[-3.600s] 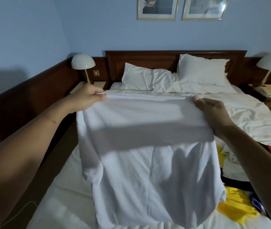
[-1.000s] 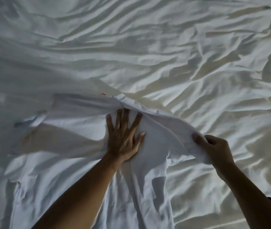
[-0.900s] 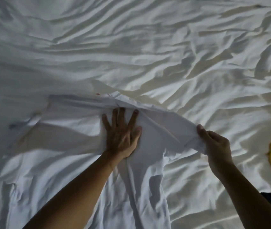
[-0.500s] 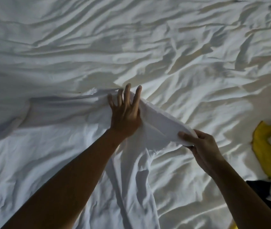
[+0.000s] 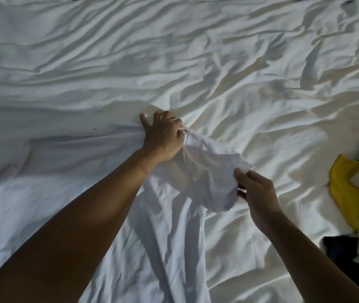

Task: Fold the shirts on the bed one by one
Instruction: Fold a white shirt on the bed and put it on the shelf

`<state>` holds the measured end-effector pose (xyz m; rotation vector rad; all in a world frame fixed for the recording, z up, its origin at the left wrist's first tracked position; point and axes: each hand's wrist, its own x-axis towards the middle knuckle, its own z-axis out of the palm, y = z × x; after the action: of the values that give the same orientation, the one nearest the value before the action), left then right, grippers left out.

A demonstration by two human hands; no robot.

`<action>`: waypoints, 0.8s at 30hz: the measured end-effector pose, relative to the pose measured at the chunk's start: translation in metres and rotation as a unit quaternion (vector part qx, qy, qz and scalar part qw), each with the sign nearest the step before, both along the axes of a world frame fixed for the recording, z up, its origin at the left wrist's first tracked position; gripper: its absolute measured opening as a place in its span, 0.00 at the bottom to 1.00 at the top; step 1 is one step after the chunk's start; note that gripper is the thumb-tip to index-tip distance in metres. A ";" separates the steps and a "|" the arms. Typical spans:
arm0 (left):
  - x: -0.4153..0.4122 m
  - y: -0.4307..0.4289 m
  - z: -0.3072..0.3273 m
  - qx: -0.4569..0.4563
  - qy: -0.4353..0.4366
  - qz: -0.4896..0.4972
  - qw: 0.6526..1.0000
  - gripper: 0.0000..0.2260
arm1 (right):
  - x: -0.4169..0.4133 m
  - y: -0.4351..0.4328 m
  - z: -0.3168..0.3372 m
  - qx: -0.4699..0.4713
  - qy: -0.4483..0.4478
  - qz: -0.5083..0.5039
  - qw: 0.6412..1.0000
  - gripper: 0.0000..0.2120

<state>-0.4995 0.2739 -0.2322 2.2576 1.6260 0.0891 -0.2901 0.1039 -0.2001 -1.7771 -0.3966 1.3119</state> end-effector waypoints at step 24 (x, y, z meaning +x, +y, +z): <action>0.034 -0.182 -0.044 0.065 -0.068 -0.020 0.995 0.29 | 0.031 0.053 -0.031 -0.030 -0.269 -0.158 0.950 0.08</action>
<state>-0.4658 0.0923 -0.2758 2.3230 1.5444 0.3410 -0.2592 0.1568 -0.2306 -2.1387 -0.3459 0.6099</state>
